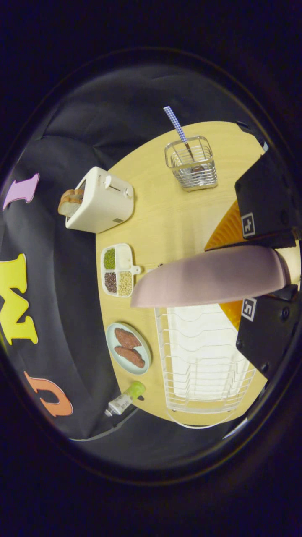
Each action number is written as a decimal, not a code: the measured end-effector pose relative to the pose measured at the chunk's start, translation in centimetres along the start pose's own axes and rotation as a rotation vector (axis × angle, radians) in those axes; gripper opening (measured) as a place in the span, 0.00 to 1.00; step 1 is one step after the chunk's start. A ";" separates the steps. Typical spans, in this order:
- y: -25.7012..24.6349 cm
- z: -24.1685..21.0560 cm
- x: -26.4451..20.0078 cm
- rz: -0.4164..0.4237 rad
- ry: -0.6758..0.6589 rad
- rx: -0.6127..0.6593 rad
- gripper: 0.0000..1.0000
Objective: Take the plate from the dish rack, then take the spoon from the basket and place it into the plate.
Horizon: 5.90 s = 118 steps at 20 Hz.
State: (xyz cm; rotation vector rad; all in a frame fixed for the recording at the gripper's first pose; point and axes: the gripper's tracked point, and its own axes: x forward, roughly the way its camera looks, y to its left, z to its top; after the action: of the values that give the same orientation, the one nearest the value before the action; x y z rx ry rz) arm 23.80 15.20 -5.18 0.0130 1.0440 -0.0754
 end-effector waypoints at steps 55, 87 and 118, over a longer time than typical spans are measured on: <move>-6.0 -19.9 -2.1 0.394 -0.197 0.176 0.59; -25.4 3.3 4.4 0.292 -0.739 0.016 0.53; -13.8 -5.6 -16.5 0.248 -0.893 0.091 0.08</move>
State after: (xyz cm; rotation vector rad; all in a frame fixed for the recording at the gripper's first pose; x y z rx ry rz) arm 9.70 2.67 6.62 0.1757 0.1403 0.0942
